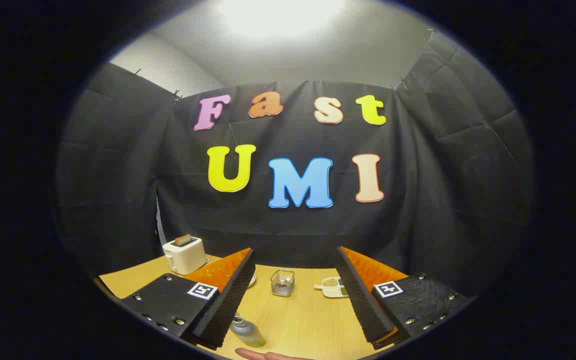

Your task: Take the bottle from table, then pour the juice into the cup, finally place the bottle on the coaster

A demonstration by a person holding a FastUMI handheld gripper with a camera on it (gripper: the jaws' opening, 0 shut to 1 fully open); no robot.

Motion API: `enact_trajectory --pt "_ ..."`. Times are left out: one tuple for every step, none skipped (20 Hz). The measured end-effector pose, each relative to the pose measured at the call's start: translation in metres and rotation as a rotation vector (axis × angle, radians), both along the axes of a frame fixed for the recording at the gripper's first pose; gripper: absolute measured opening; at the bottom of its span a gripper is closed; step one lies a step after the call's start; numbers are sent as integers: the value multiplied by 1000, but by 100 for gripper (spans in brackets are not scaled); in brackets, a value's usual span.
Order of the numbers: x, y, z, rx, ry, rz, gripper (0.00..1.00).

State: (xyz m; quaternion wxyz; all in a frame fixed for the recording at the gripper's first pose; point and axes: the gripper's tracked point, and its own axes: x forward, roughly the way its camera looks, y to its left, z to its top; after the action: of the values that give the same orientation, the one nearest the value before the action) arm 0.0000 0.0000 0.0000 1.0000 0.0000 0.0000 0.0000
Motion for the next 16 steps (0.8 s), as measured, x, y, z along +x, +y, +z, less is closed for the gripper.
enact_trajectory --pt "0 6 -4 -2 3 3 98" --pt "0 12 -6 8 13 20 98" --pt "1 18 -8 22 19 31 98" --pt "1 20 -7 35 15 32 98" --pt "2 20 -5 40 6 29 98" --pt "4 21 -3 32 2 24 98" --pt "5 22 -7 22 4 19 99" --pt "4 23 -11 17 13 17 98" --pt "4 24 -12 21 23 20 98" --pt "3 27 -12 29 28 31 98" --pt "3 28 -10 39 29 36 99" --pt "4 27 -8 52 31 37 98" --pt "4 28 -8 62 33 43 98" --pt "4 29 -8 68 36 51 98" --pt "4 31 -5 74 27 53 98" --pt "5 31 -5 76 18 52 99"
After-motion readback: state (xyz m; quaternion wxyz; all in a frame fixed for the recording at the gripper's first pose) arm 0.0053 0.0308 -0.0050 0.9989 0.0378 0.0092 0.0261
